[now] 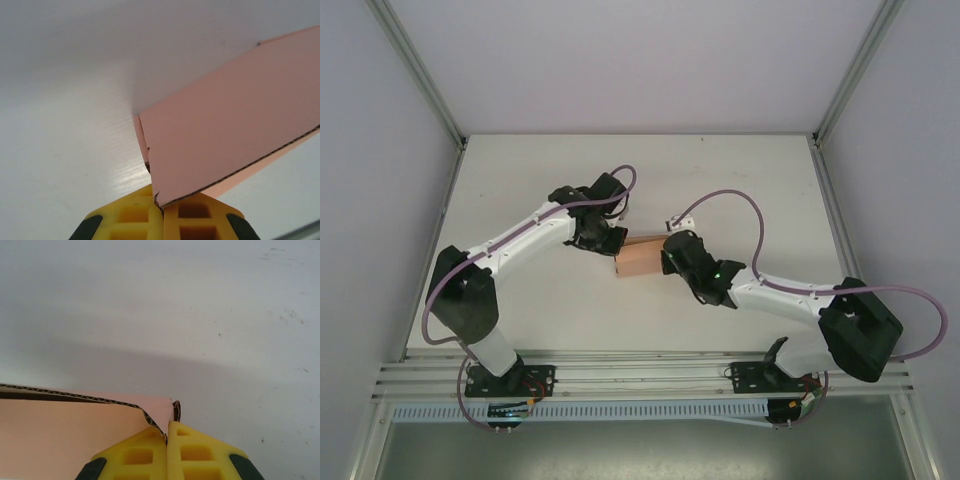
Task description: Assemble paper box
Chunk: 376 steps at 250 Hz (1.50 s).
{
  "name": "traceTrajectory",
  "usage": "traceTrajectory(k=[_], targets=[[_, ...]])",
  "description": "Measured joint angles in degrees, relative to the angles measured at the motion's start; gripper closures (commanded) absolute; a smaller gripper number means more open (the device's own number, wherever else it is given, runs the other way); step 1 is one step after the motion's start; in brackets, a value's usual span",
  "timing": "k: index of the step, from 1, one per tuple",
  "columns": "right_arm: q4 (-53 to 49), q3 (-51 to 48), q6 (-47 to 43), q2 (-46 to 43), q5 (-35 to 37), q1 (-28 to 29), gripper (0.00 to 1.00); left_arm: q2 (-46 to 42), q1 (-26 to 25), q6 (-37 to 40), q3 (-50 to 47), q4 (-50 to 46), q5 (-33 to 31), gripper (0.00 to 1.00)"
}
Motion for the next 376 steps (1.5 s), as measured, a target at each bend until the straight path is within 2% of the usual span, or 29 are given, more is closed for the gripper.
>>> traceTrajectory(k=[37, 105, 163, 216, 278, 344, 362, 376], targets=[[-0.17, 0.37, 0.83, 0.70, 2.73, 1.14, 1.00, 0.15, 0.31, -2.78, 0.28, -1.25, 2.23, 1.00], [0.79, -0.48, 2.01, 0.26, 3.39, 1.60, 1.00, -0.33, 0.31, -7.72, -0.98, 0.68, 0.81, 1.00], [1.44, -1.18, 3.19, -0.22, 3.30, 1.79, 1.00, -2.08, 0.28, -11.54, -4.94, 6.69, -2.21, 1.00], [2.89, -2.49, 3.21, -1.03, 3.13, 2.03, 1.00, -7.37, -0.72, -12.61, -13.14, 14.95, -3.82, 1.00], [4.44, -3.67, 3.26, -1.49, 3.13, 2.03, 1.00, -8.87, -4.02, -12.66, -16.46, 18.88, -10.64, 1.00], [6.01, -4.61, 3.82, -1.57, 3.34, 2.03, 1.00, -6.82, -7.15, -15.43, -16.48, 20.39, -17.94, 1.00], [6.32, -4.94, 4.04, -1.86, 3.34, 2.03, 0.95, -7.10, -7.43, -16.00, -17.27, 21.38, -18.43, 1.00], [6.19, -5.11, 4.46, -2.29, 3.23, 2.03, 0.85, -7.67, -7.43, -16.39, -18.18, 22.58, -18.34, 1.00]])
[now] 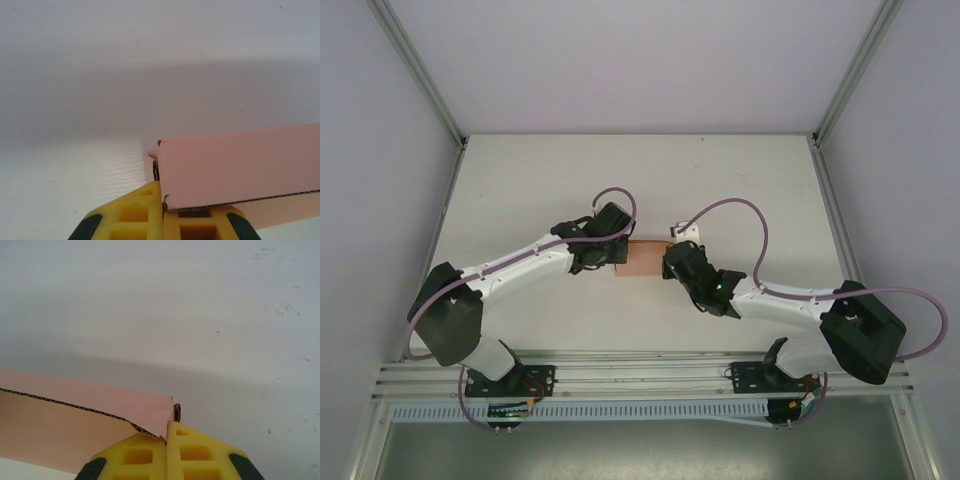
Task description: Assemble paper box
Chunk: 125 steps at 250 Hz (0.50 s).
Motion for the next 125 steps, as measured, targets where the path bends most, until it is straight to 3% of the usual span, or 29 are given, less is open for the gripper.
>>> traceTrajectory(k=[42, 66, 88, 125], targets=[[-2.75, -0.74, 0.63, -2.86, -2.73, -0.74, 0.47, -1.51, -0.11, 0.22, -1.81, 2.29, 0.74, 1.00], [-3.96, -0.70, 0.31, -5.53, -6.75, -1.57, 0.32, -1.53, -0.17, 1.73, -1.84, 3.34, 1.79, 1.00], [-4.44, -0.22, -0.55, -8.17, -9.16, -2.67, 0.21, -1.25, -0.26, 3.54, -1.49, 3.74, 2.45, 1.00], [-5.33, 1.99, -1.44, -11.72, -9.70, -4.81, 0.15, -0.37, -0.33, 5.44, -0.61, 3.93, 2.91, 1.00]])
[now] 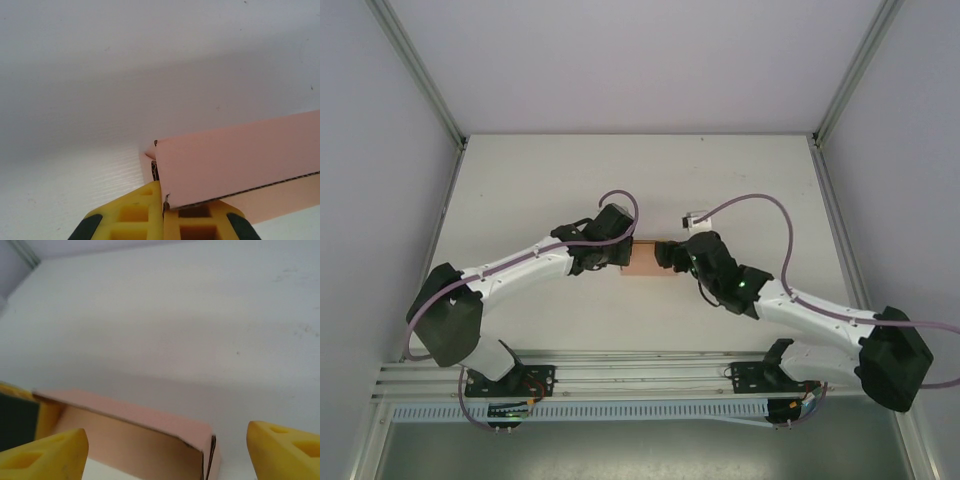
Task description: Assemble paper box
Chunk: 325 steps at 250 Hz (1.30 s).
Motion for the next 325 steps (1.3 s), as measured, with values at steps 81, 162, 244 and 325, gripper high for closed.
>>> traceTrajectory(k=[81, 162, 244, 325], targets=[[-4.44, 5.62, 3.65, 5.07, -2.45, -10.21, 0.16, 0.31, 0.00, 1.90, 0.28, 0.26, 0.61, 1.00], [-6.75, 4.04, 10.14, 11.21, -5.51, -10.40, 0.20, 0.31, 0.00, 4.39, 0.70, -0.46, 0.81, 0.74], [-1.57, -0.92, 15.65, 9.60, -6.75, -11.06, 0.21, -0.98, -0.13, 8.70, 2.23, -5.57, 5.20, 0.19], [1.27, -2.69, 17.44, 9.35, -8.02, -11.02, 0.23, -4.70, -0.74, 8.20, 7.48, -7.52, 7.04, 0.02]])
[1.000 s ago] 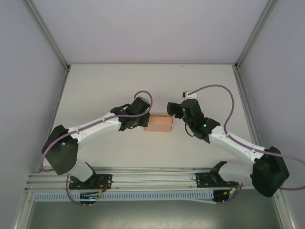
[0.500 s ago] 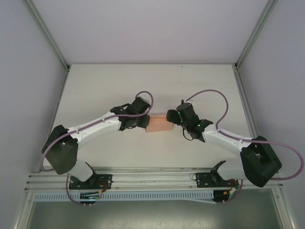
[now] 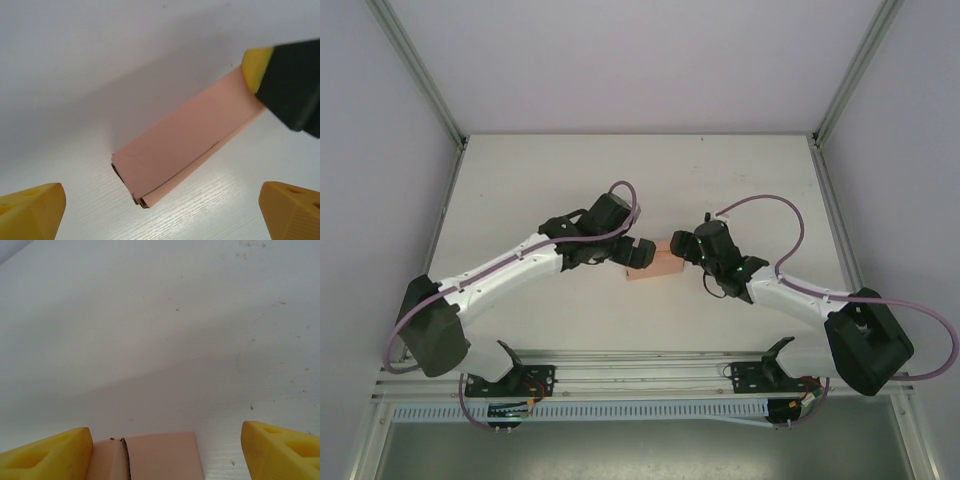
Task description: Assemble paper box
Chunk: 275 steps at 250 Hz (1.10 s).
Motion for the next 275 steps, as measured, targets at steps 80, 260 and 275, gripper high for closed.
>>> traceTrajectory(k=[80, 260, 275], targets=[[2.89, -2.12, 0.24, -0.94, -0.44, 0.00, 0.24, 1.16, 8.00, -4.46, -1.46, 0.81, 1.79, 0.01], [27.19, -13.05, -8.00, 1.14, -17.73, -8.13, 0.46, -0.50, 9.01, -10.84, -20.65, 23.93, 14.67, 0.49], [30.82, -14.36, -9.81, 2.03, -20.31, -9.03, 0.53, -1.05, 9.03, -11.50, -22.43, 27.02, 16.33, 0.57]])
